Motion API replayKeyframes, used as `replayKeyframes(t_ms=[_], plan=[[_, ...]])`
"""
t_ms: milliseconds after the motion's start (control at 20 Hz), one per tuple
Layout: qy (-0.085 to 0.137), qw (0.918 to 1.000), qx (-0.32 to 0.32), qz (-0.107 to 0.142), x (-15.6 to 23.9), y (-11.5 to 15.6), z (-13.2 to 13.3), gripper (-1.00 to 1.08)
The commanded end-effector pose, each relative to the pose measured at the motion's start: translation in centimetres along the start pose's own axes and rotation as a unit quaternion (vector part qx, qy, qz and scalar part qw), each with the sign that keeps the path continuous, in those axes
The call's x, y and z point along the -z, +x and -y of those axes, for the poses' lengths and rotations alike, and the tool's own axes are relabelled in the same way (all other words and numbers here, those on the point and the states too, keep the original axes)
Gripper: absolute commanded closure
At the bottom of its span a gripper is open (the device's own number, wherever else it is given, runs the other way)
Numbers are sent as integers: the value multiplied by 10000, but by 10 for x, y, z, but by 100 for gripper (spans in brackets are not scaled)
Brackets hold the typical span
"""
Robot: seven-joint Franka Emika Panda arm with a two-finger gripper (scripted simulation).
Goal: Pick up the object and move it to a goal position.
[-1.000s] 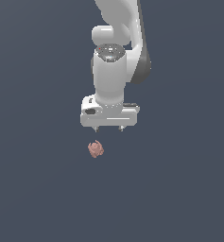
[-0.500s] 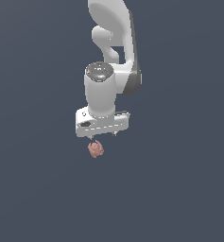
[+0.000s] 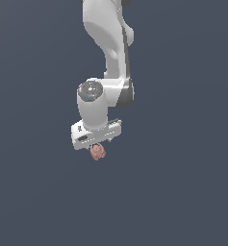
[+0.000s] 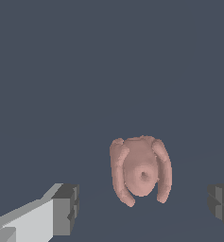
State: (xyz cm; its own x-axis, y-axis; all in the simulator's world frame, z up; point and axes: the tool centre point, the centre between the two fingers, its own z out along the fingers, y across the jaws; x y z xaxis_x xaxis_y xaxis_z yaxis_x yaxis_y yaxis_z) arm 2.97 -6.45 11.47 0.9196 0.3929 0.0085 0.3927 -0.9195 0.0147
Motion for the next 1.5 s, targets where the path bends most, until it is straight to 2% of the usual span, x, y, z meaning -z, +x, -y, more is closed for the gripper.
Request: replayKeyframes(t_ms=[0,350,750,1200,1450], plan=[[24,9998,180,13,-9,-2,-4,-92],[68,9989,457,36,-23,-6,-12,-92],[74,9988,480,41,-28,-7,-12,-92],[75,9987,498,39,-69,-8,-11,-92],[75,9987,500,39,-75,-7,-12,-92]])
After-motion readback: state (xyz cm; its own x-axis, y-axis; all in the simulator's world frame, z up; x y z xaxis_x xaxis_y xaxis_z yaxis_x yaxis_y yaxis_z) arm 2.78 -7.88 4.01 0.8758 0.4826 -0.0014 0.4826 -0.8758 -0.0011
